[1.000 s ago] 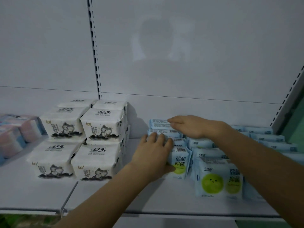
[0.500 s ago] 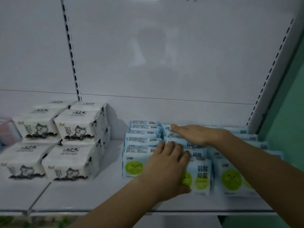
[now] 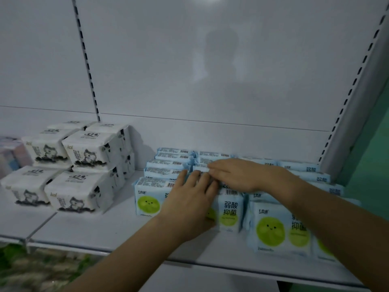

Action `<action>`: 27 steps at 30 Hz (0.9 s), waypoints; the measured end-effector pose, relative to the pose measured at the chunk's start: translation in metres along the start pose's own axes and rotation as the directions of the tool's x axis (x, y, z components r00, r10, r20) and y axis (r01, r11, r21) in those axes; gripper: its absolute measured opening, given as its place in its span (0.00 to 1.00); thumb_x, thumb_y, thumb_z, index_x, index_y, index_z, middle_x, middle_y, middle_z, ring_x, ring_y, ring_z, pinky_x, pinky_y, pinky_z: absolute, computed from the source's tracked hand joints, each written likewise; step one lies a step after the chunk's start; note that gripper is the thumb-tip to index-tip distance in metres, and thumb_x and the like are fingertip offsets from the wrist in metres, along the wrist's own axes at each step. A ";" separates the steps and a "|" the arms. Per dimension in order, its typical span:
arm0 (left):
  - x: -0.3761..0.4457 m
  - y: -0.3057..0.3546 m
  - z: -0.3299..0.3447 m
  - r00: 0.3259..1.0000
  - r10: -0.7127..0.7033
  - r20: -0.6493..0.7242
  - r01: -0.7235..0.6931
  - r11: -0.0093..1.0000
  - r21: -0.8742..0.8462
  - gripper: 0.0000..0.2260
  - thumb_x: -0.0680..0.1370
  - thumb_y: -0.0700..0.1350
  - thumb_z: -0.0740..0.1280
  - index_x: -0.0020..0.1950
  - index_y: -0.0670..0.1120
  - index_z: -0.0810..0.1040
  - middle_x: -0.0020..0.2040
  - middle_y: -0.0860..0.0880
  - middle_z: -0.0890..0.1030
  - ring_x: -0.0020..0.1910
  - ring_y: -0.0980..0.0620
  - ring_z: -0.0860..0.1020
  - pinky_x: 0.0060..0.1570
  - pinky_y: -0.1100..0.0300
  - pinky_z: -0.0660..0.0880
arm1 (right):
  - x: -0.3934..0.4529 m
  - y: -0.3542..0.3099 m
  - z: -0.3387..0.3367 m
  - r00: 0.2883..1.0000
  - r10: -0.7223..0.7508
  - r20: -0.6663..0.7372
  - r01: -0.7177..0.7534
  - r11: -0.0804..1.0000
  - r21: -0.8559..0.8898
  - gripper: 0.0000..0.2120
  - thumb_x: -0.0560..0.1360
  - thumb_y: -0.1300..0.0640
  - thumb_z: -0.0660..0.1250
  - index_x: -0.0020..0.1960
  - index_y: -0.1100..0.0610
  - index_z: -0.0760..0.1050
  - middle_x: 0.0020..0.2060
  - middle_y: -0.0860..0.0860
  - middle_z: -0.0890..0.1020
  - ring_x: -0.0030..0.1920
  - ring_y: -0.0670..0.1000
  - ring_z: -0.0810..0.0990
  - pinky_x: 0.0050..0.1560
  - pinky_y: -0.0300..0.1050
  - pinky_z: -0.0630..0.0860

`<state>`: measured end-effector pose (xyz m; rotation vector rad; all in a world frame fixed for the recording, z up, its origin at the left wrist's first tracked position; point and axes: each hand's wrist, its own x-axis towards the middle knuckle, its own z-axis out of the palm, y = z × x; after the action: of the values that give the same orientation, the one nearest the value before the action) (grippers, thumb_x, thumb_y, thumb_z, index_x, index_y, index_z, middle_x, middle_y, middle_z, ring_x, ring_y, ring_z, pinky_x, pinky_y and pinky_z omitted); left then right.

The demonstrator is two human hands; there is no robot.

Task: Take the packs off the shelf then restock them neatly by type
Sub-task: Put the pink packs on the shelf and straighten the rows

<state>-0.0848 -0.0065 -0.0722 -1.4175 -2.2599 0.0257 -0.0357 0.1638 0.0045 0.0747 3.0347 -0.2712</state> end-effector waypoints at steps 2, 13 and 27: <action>0.001 -0.001 -0.002 1.000 0.001 -0.006 -0.001 1.000 -0.009 0.43 0.73 0.71 0.62 0.79 0.45 0.58 0.76 0.44 0.64 0.75 0.40 0.62 0.75 0.38 0.57 | -0.001 0.007 -0.002 0.999 -0.026 -0.042 0.026 1.000 0.006 0.24 0.85 0.44 0.50 0.77 0.53 0.65 0.76 0.49 0.68 0.75 0.48 0.64 0.76 0.46 0.57; 0.009 -0.005 0.000 0.997 0.063 0.041 -0.059 0.994 -0.087 0.39 0.77 0.70 0.59 0.80 0.50 0.53 0.80 0.45 0.58 0.78 0.42 0.55 0.77 0.38 0.50 | -0.041 0.076 -0.010 0.968 0.251 -0.030 -0.252 0.944 -0.212 0.27 0.85 0.41 0.46 0.81 0.49 0.55 0.80 0.47 0.58 0.78 0.49 0.57 0.78 0.52 0.54; 0.030 0.103 -0.010 0.994 0.111 -0.007 -0.111 0.990 -0.087 0.38 0.76 0.60 0.68 0.79 0.43 0.59 0.75 0.38 0.66 0.75 0.36 0.64 0.74 0.36 0.58 | -0.049 0.096 -0.004 0.964 0.261 -0.059 -0.252 0.960 0.120 0.28 0.82 0.36 0.48 0.76 0.47 0.68 0.75 0.47 0.69 0.72 0.49 0.68 0.75 0.50 0.62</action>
<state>-0.0045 0.0649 -0.0788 -1.5867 -2.2024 -0.0397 0.0182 0.2567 -0.0036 0.4937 3.0335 -0.4236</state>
